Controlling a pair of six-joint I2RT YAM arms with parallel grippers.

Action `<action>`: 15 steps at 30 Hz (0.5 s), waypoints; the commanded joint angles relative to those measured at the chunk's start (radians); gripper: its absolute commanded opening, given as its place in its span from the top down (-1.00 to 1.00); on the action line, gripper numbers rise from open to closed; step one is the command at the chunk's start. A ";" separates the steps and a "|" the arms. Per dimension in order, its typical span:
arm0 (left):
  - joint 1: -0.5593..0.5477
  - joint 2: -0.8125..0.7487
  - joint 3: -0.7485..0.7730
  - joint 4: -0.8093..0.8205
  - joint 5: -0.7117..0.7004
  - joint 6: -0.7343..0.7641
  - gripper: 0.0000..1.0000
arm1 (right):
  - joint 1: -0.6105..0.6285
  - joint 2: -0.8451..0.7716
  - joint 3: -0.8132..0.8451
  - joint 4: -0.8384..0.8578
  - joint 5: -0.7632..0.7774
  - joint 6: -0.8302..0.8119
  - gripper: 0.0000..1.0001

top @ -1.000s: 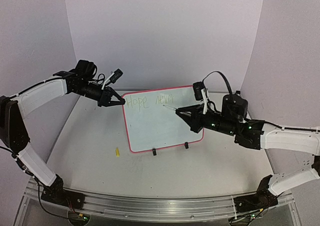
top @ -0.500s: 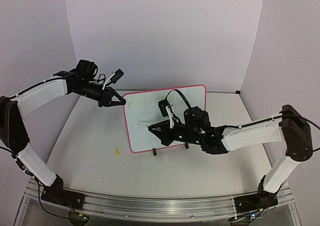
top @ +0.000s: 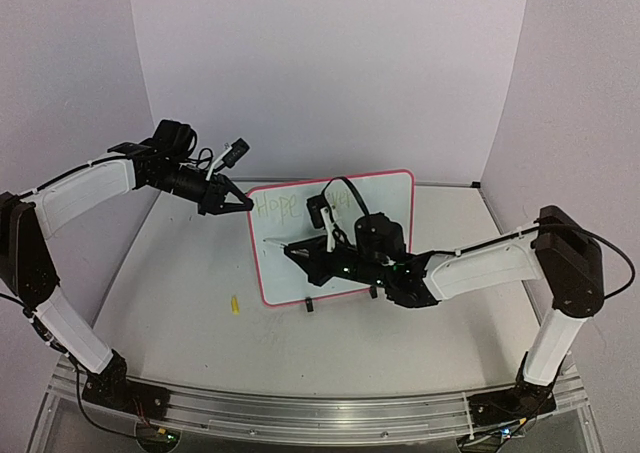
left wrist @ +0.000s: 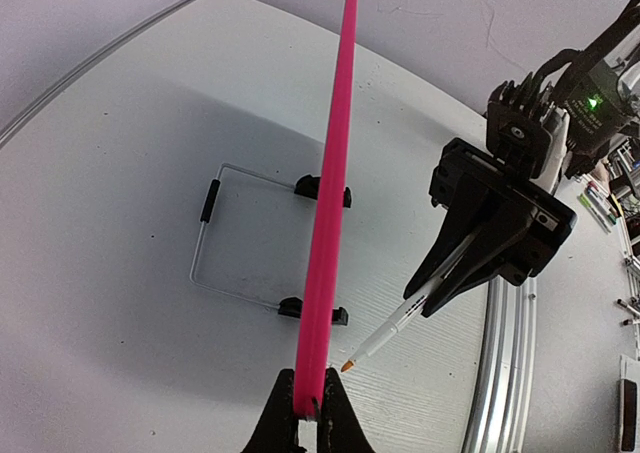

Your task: Write a sentence on the whiteboard

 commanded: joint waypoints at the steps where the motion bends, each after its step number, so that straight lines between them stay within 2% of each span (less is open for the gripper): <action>1: -0.037 0.020 -0.010 -0.037 -0.038 0.012 1.00 | 0.007 0.027 0.046 0.056 0.032 0.019 1.00; 7: -0.039 0.020 -0.010 -0.037 -0.039 0.011 1.00 | 0.006 0.040 0.053 0.054 0.074 0.024 1.00; 15: -0.039 0.022 -0.010 -0.038 -0.042 0.012 1.00 | 0.006 0.074 0.087 0.030 0.045 0.024 1.00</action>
